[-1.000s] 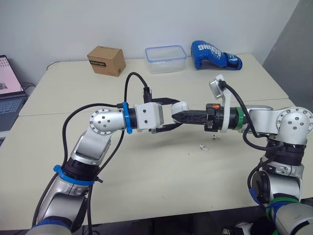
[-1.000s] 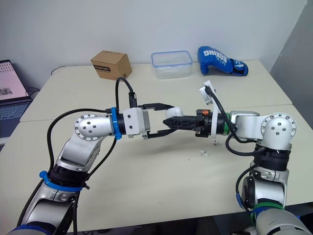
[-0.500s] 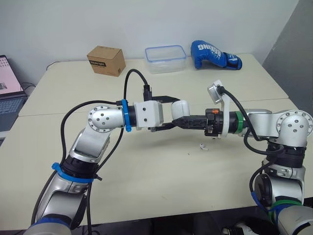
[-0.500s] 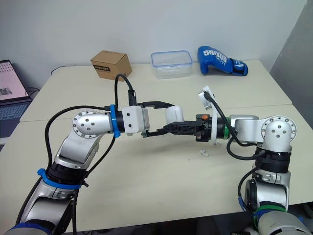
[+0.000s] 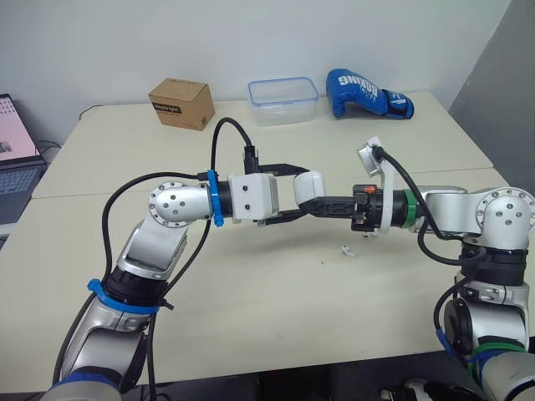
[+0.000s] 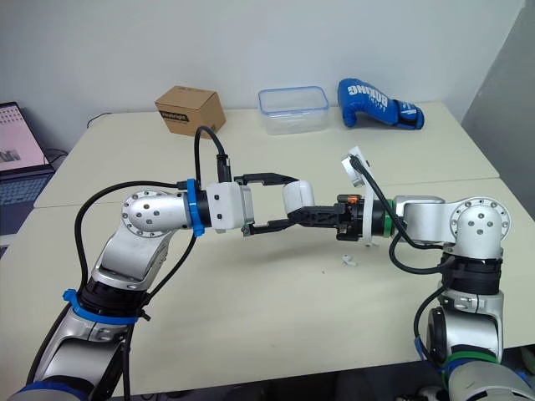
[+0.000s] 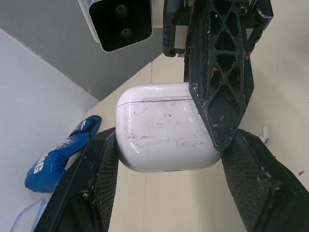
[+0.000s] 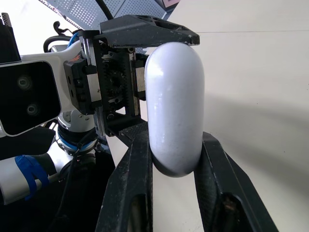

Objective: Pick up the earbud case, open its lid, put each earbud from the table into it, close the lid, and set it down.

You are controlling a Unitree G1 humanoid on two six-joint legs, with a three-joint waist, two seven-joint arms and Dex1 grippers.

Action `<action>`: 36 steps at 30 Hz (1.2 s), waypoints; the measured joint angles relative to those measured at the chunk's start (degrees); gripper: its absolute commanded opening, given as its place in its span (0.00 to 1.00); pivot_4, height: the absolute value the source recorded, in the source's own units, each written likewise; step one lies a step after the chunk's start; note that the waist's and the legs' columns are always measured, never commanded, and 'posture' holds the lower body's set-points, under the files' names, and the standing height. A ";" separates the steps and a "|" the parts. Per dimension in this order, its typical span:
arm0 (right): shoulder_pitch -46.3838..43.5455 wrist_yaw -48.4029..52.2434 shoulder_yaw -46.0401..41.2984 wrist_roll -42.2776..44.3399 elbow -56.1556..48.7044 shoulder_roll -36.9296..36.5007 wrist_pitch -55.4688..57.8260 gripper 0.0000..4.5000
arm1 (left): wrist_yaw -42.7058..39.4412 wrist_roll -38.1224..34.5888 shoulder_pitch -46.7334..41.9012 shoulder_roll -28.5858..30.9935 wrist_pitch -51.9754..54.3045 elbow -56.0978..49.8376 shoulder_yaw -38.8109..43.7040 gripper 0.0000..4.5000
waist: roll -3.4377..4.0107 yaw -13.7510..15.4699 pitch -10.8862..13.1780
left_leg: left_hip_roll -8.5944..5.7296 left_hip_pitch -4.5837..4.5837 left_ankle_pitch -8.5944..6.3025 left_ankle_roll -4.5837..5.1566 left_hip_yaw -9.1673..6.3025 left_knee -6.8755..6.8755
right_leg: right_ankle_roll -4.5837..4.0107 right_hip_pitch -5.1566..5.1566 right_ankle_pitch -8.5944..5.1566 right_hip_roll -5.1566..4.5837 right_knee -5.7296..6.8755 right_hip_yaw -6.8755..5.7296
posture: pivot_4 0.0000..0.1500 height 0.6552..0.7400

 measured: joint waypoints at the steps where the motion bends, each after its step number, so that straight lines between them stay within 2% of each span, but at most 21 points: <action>1: 0.08 -0.27 0.44 0.51 0.04 -0.29 -0.30 0.17 | -0.23 -0.42 0.07 0.04 0.70 -0.15 0.02 0.77 | 0.00 0.00 0.00 | 0.00 0.00 0.00 0.00 0.00 0.00 | 0.00 0.00 0.00 0.00 0.00 0.00 | 1.00 0.89; 4: 0.39 -0.60 1.87 2.58 0.17 -0.69 -1.09 0.17 | -1.78 -2.35 0.46 0.99 3.79 -0.78 0.15 0.97 | 0.00 -0.04 0.00 | 0.00 0.00 0.00 0.01 0.01 0.00 | 0.00 -0.01 0.00 0.00 0.00 0.01 | 1.00 0.89; 5: 0.39 -0.65 2.27 3.45 0.17 -0.82 -1.53 0.17 | -2.16 -2.57 0.85 1.12 4.76 -0.79 0.16 0.99 | 0.00 -0.05 0.00 | 0.00 0.00 0.00 0.01 0.00 -0.01 | 0.00 0.00 0.00 0.01 0.00 0.00 | 1.00 0.89; 8: 0.41 -1.27 3.20 5.36 0.15 -1.45 -2.85 0.17 | -3.19 -3.90 2.36 1.72 6.21 -1.48 0.15 0.99 | 0.00 -0.04 0.00 | 0.00 0.00 0.00 0.01 -0.01 0.00 | 0.00 0.00 0.00 0.01 -0.01 0.00 | 1.00 0.89; 11: 0.54 -1.75 4.58 6.33 0.12 -2.65 -4.17 0.17 | -5.14 -8.21 2.83 3.85 12.16 -3.20 1.04 0.99 | 0.00 -0.06 0.00 | 0.03 -0.01 0.00 0.01 -0.01 0.00 | 0.00 -0.01 0.00 0.03 0.01 0.00 | 1.00 0.89; 14: 0.55 -1.21 5.39 5.85 -0.10 -3.57 -4.96 0.17 | -8.47 -13.20 2.76 9.77 21.97 -4.42 3.01 0.99 | 0.01 -0.33 0.01 | 0.05 0.00 -0.01 0.03 -0.01 -0.01 | 0.01 -0.03 0.00 0.06 0.04 0.01 | 1.00 0.89; 17: 0.33 3.50 7.89 0.01 -2.64 -6.58 -5.50 0.17 | -12.57 -18.50 2.19 15.07 32.62 -3.43 5.04 0.99 | 0.03 -0.42 0.02 | 0.03 -0.01 -0.02 0.05 -0.03 -0.01 | 0.03 0.00 -0.02 0.07 -0.01 -0.03 | 1.00 0.89; 24: -2.64 24.31 23.60 -23.81 -15.28 -16.86 -16.43 0.17 | -16.25 -21.03 -8.55 15.70 45.27 2.70 2.98 0.99 | 0.02 -0.60 0.04 | 0.03 -0.03 -0.01 0.02 -0.05 0.01 | 0.06 -0.02 -0.04 0.09 0.00 -0.07 | 1.00 0.89; 30: -5.15 35.92 39.25 -45.85 -19.93 -23.11 -28.02 0.17 | -18.64 -19.38 -12.08 15.39 48.06 4.74 -2.01 0.99 | 0.01 -1.08 0.04 | 0.05 -0.04 0.00 0.01 -0.04 0.00 | 0.08 -0.04 -0.05 0.09 -0.01 -0.06 | 1.00 0.89; 36: -6.60 42.29 45.43 -57.09 -18.98 -21.52 -32.90 0.17 | -20.28 -17.37 -12.74 13.80 47.09 4.55 -5.89 0.99 | 0.01 -1.08 0.04 | 0.04 -0.07 0.00 0.00 -0.04 0.01 | 0.07 -0.06 -0.04 0.08 -0.01 -0.04 | 1.00 0.89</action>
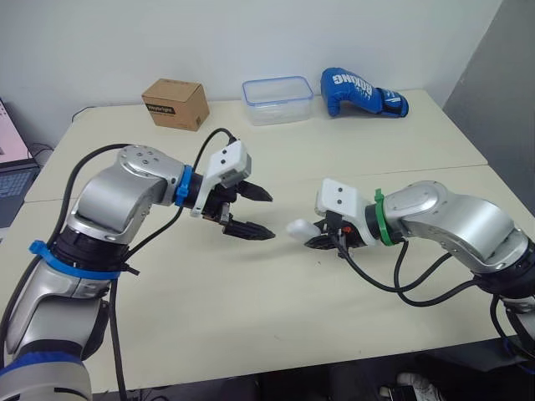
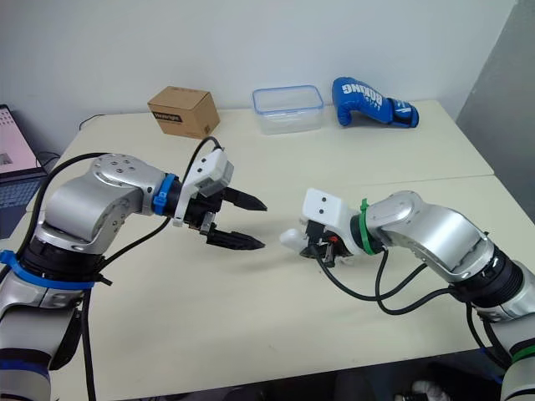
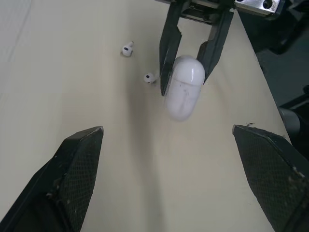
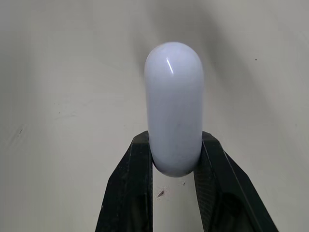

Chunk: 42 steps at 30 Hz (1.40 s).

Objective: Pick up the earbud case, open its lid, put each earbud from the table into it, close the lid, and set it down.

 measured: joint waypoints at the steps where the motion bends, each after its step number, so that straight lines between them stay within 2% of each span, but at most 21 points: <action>1: -0.36 0.65 0.30 -1.28 0.06 0.55 -0.56 0.17 | -0.21 0.30 -0.01 -0.37 -0.04 -0.04 -0.66 0.99 | 0.00 0.00 0.00 | 0.00 -0.01 0.00 0.00 -0.01 0.00 | 0.00 0.00 0.00 0.00 0.00 0.00 | 1.00 0.89; 6: -1.77 3.41 1.90 -6.33 1.33 3.42 -1.61 0.17 | -0.80 2.39 -0.15 -1.75 -1.28 0.04 -2.43 0.99 | 0.00 0.02 0.00 | -0.01 -0.01 0.00 -0.01 -0.02 0.01 | -0.01 0.00 0.00 -0.01 0.01 -0.01 | 1.00 0.89; 9: -2.81 4.67 2.06 -8.73 2.71 4.46 -1.67 0.17 | -0.70 4.02 -0.14 -2.34 -2.27 0.09 -2.92 0.86 | 0.00 0.02 0.00 | -0.01 -0.02 0.00 -0.01 -0.01 0.02 | -0.01 -0.01 0.00 -0.01 0.00 -0.01 | 1.00 0.89; 15: -3.54 6.48 2.06 -12.11 4.66 6.43 -1.52 0.17 | 0.19 6.38 -0.11 -3.40 -3.36 0.25 -3.46 0.44 | 0.00 0.02 0.00 | -0.02 -0.02 0.00 -0.01 -0.01 0.01 | -0.01 -0.02 0.00 -0.02 0.01 0.00 | 1.00 0.89; 23: -4.52 7.88 2.08 -15.23 6.24 8.34 -0.28 0.17 | 0.38 7.99 -0.12 -4.02 -4.19 0.76 -3.48 0.44 | 0.00 0.02 0.00 | -0.02 -0.02 0.00 -0.01 -0.02 0.02 | -0.01 -0.03 0.01 -0.02 0.02 -0.01 | 1.00 0.89; 39: -5.65 7.89 1.74 -15.79 6.91 10.78 4.38 0.17 | 0.55 10.45 0.04 -6.07 -6.51 2.37 -3.54 0.44 | 0.00 0.01 0.00 | -0.03 -0.03 0.01 -0.01 -0.03 0.04 | -0.01 -0.04 0.01 -0.04 0.03 -0.01 | 1.00 0.89; 42: -6.40 7.83 1.24 -15.44 7.19 11.61 5.85 0.17 | 0.93 11.02 0.06 -6.26 -6.75 2.50 -3.52 0.30 | 0.00 0.01 0.00 | -0.03 -0.03 0.01 -0.01 -0.03 0.04 | -0.01 -0.04 0.01 -0.04 0.03 -0.01 | 1.00 0.89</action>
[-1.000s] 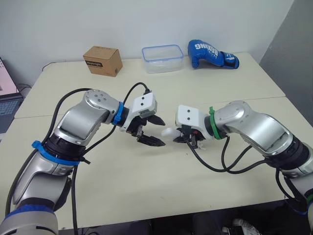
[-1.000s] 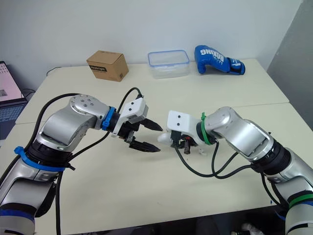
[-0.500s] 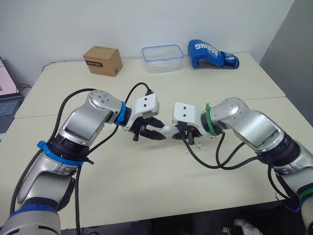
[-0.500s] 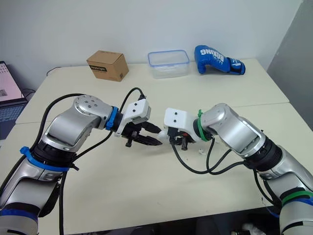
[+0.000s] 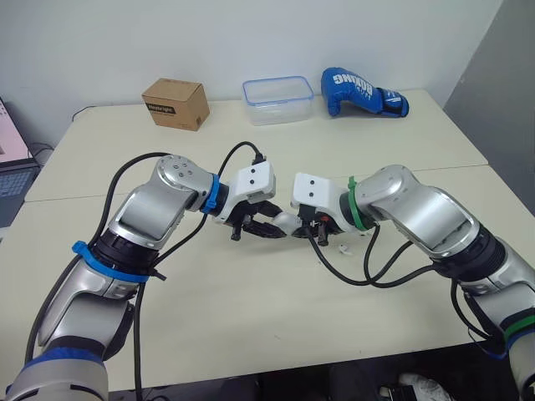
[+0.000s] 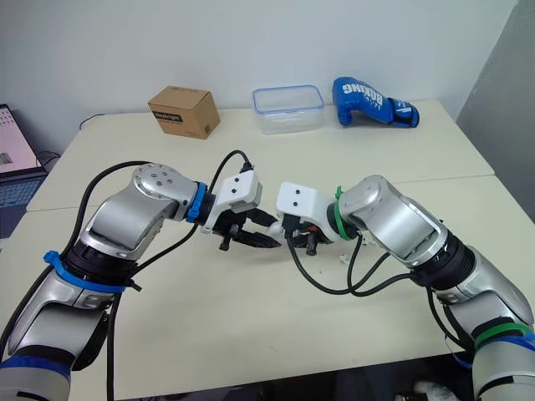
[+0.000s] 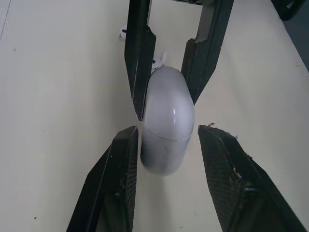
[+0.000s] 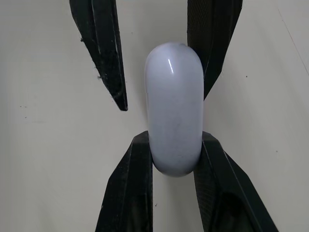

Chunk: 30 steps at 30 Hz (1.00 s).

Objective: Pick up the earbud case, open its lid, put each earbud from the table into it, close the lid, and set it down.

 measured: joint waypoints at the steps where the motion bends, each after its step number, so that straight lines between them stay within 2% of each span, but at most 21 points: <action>1: -0.03 0.00 0.00 0.09 0.01 0.09 0.19 0.17 | 0.22 0.13 0.00 -0.02 -0.12 0.10 0.02 0.25 | 0.00 0.00 0.00 | 0.00 0.00 0.00 0.00 -0.01 0.00 | 0.00 0.00 0.00 0.00 0.00 -0.01 | 1.00 0.89; 2: -0.04 0.07 -0.11 0.18 0.19 0.25 0.55 0.17 | 0.39 0.43 0.03 -0.06 -0.62 0.20 -0.02 0.19 | 0.00 0.01 0.00 | -0.01 0.00 0.00 0.00 -0.01 0.00 | 0.00 0.00 0.00 0.00 0.00 -0.01 | 1.00 0.89; 3: -0.04 0.12 -0.26 0.21 0.25 0.25 0.85 0.17 | 0.48 0.59 0.05 -0.19 -0.86 0.21 -0.03 0.18 | 0.00 0.02 0.00 | -0.02 -0.02 0.00 0.00 -0.01 0.01 | 0.00 0.00 0.00 -0.01 0.00 -0.02 | 1.00 0.89; 14: -0.04 0.13 -1.12 0.26 0.48 0.63 2.84 0.17 | 0.64 0.97 0.03 -1.06 -2.20 1.32 0.01 0.18 | 0.00 0.00 0.00 | -0.02 -0.02 0.00 0.00 -0.01 0.02 | 0.00 -0.01 0.00 -0.01 0.01 -0.02 | 1.00 0.89; 20: -0.02 0.78 -2.80 1.40 -1.02 0.58 2.36 0.63 | 2.01 0.50 0.98 -1.62 -1.76 1.26 0.42 0.18 | 0.00 -0.02 0.00 | -0.02 -0.01 0.00 0.00 -0.02 0.02 | 0.00 -0.01 0.00 -0.01 0.01 -0.01 | 1.00 0.89; 25: 2.90 1.24 -4.70 1.80 -2.44 -1.97 -0.42 0.63 | 3.97 -0.87 5.39 -0.93 -2.23 0.69 4.70 0.18 | 0.00 -0.02 0.00 | -0.02 -0.01 0.00 0.00 -0.02 0.02 | 0.00 -0.01 0.00 -0.02 0.00 -0.01 | 1.00 0.89; 30: 11.23 2.10 -13.74 5.38 -4.09 -4.11 -3.70 0.63 | 7.33 -3.24 12.11 -0.34 -3.19 -0.84 11.17 0.18 | 0.00 0.18 0.00 | -0.01 -0.03 0.00 0.00 -0.02 0.02 | -0.01 -0.01 0.01 -0.04 0.02 -0.02 | 1.00 0.89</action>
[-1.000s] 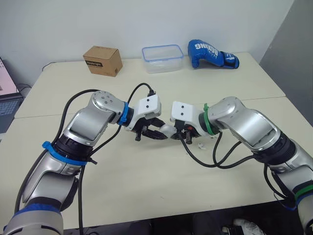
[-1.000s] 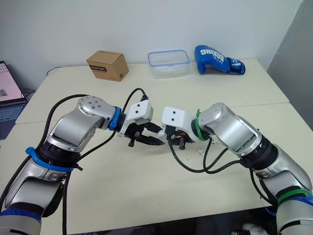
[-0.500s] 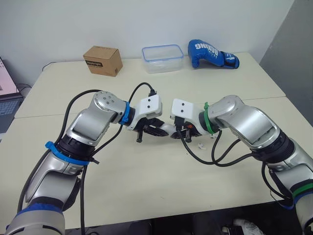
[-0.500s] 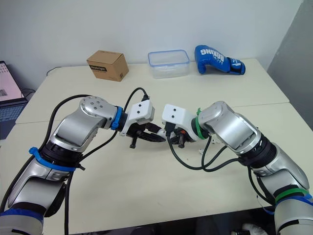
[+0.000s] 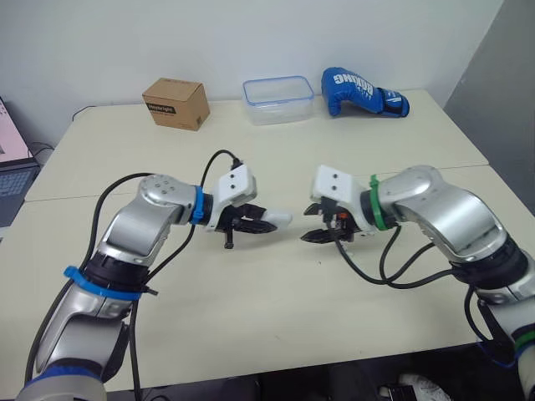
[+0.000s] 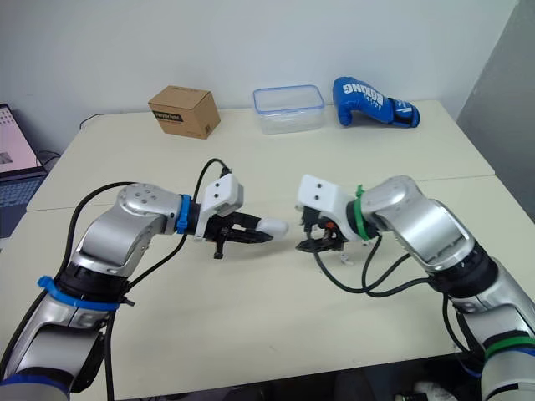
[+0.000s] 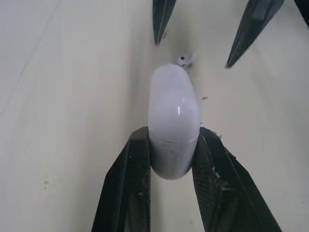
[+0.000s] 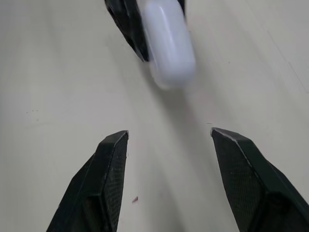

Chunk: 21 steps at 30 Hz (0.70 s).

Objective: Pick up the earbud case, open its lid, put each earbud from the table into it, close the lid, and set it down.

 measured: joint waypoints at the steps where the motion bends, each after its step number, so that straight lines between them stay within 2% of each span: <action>1: 1.83 -0.13 -2.26 1.34 -0.72 0.47 -0.49 0.63 | 0.75 -0.70 0.71 -0.08 -0.02 -0.14 1.19 0.18 | 0.00 0.06 0.00 | 0.00 0.00 0.00 0.00 -0.01 -0.01 | 0.00 0.01 0.00 0.00 0.00 -0.01 | 1.00 0.89; 5: 6.82 -1.83 -9.35 4.76 -1.28 3.34 -2.40 0.63 | 2.31 -5.07 4.43 -2.62 -0.56 -0.54 6.38 0.18 | -0.01 0.41 -0.01 | -0.01 0.03 0.00 0.00 0.04 0.02 | -0.01 0.03 0.01 -0.01 0.01 0.03 | 1.00 0.89; 9: 8.63 -3.39 -12.58 6.85 -1.12 6.07 -4.37 0.63 | 2.42 -7.99 6.79 -5.41 -2.79 -0.25 7.85 0.18 | -0.01 0.56 -0.01 | -0.01 0.03 0.00 0.00 0.04 0.03 | -0.02 0.02 0.02 -0.01 0.03 0.03 | 1.00 0.89; 21: 7.38 -5.16 -13.54 9.36 2.14 9.57 -5.41 0.63 | -3.28 -11.07 6.78 -7.93 -10.97 5.28 8.70 0.18 | -0.01 0.62 -0.01 | -0.01 0.04 0.00 -0.01 0.05 0.03 | -0.03 0.03 0.02 -0.01 0.01 0.03 | 1.00 0.89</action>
